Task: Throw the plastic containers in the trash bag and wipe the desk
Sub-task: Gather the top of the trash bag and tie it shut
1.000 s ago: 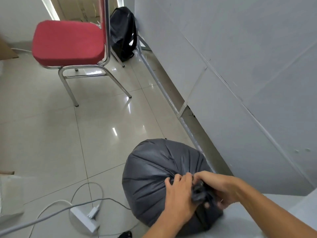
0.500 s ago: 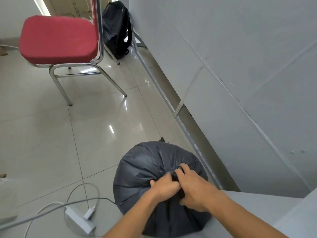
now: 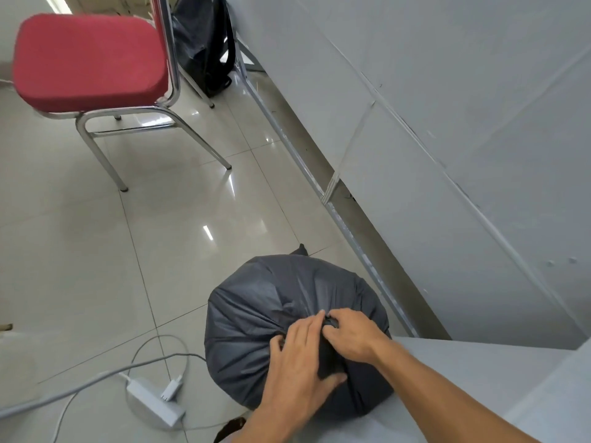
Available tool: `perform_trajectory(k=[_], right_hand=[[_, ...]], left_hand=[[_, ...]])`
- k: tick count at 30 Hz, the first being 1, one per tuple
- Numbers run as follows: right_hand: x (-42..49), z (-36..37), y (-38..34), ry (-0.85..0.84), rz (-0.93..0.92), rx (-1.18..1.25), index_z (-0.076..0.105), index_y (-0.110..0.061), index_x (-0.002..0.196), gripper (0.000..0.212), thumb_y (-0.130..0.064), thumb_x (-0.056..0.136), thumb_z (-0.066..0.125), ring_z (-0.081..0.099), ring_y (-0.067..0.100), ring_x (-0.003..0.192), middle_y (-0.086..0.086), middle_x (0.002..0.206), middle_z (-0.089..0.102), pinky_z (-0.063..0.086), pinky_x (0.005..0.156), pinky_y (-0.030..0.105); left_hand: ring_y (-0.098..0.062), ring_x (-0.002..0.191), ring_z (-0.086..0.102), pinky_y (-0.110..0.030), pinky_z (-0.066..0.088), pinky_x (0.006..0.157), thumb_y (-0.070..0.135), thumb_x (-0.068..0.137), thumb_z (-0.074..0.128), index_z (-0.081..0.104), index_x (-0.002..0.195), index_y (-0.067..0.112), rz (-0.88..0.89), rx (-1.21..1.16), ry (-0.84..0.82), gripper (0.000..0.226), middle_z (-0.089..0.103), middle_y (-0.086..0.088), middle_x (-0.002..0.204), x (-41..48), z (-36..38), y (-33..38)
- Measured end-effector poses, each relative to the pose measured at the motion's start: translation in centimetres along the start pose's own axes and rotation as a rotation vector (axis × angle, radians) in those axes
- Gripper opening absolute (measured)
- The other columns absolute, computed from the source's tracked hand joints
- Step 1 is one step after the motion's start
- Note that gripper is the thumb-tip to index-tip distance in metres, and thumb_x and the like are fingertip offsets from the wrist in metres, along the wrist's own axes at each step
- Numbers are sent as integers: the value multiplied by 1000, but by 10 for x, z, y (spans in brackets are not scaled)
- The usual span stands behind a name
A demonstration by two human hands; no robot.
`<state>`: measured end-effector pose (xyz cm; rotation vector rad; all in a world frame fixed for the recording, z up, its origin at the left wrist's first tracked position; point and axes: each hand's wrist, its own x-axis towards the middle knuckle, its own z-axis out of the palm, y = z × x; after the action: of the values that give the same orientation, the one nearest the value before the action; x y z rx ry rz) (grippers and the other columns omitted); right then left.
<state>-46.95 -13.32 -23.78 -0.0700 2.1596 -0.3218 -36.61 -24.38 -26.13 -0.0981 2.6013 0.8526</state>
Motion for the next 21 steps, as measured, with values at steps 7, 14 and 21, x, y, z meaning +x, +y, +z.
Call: perform_trajectory(k=[7,14,21], right_hand=[[-7,-8,-5,-32,132,-160,43,-14,141,49,-38,99,33,31,30,139,11,153,31,27,114,51],[-32,6,-7,-56,-162,-239,41,-20,127,62,-31,78,77,39,20,119,-1,126,37,44,101,38],[-25,18,-8,253,-229,-404,42,-16,129,45,-23,92,67,47,28,121,6,130,53,43,93,40]], left_hand=[[-28,97,64,-40,36,92,59,97,39,63,102,19,82,280,-121,47,72,-5,100,45,-12,2],[-33,110,61,-43,35,87,31,103,21,62,96,15,-39,210,-251,45,70,-10,115,63,-15,-20],[-24,117,52,-44,33,99,32,99,30,51,94,25,-104,-51,-241,23,59,0,115,33,-22,-24]])
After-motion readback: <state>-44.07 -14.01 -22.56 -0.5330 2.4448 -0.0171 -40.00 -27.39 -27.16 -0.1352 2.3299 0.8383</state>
